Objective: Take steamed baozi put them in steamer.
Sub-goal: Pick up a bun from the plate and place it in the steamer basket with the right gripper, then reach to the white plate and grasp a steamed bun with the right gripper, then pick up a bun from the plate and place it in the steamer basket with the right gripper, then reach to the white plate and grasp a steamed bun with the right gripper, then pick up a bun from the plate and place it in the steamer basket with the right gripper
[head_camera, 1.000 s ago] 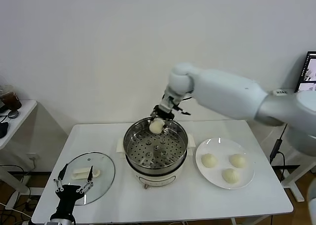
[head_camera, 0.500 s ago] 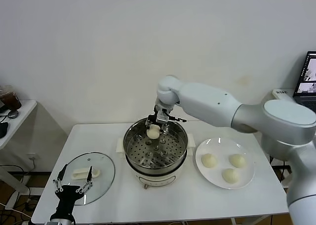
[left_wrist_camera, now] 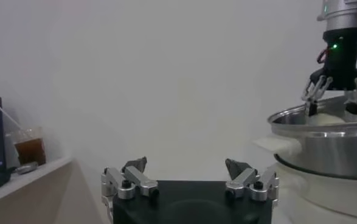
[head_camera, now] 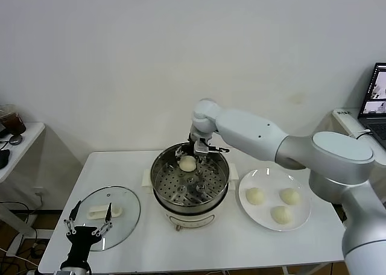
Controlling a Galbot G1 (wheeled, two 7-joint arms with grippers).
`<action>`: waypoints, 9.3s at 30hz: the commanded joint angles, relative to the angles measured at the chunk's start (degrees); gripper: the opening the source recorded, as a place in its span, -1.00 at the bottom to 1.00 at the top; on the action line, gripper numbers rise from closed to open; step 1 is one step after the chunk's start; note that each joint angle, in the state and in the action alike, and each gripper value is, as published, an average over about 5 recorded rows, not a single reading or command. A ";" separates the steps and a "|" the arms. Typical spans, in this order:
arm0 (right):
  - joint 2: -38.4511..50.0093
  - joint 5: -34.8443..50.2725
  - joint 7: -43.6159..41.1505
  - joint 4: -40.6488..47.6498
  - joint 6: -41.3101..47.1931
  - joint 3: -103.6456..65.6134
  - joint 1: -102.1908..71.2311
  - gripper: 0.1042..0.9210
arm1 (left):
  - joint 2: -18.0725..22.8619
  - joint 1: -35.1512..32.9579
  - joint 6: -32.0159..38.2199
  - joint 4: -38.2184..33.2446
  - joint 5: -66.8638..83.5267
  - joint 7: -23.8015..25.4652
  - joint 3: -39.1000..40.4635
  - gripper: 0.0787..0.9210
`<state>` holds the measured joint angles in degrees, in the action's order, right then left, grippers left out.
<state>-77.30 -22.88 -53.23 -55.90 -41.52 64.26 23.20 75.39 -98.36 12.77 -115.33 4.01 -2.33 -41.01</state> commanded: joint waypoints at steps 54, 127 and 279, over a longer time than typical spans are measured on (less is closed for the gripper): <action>31.43 13.40 -8.00 -16.58 53.62 -12.57 -23.32 0.76 | -1.50 -0.24 0.11 0.18 0.38 0.41 -2.04 0.77; -1.28 57.10 5.73 -19.93 82.75 10.53 9.21 -0.09 | -2.49 2.99 -0.28 1.32 1.91 0.22 -1.47 0.77; 7.26 27.58 -11.27 -26.56 25.93 8.38 11.23 -0.17 | -2.83 3.67 0.09 3.82 1.79 0.43 -4.50 0.77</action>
<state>-57.33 7.41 -69.56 -82.39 -3.15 64.68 33.27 72.65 -94.69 12.87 -111.54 5.74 -1.91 -45.27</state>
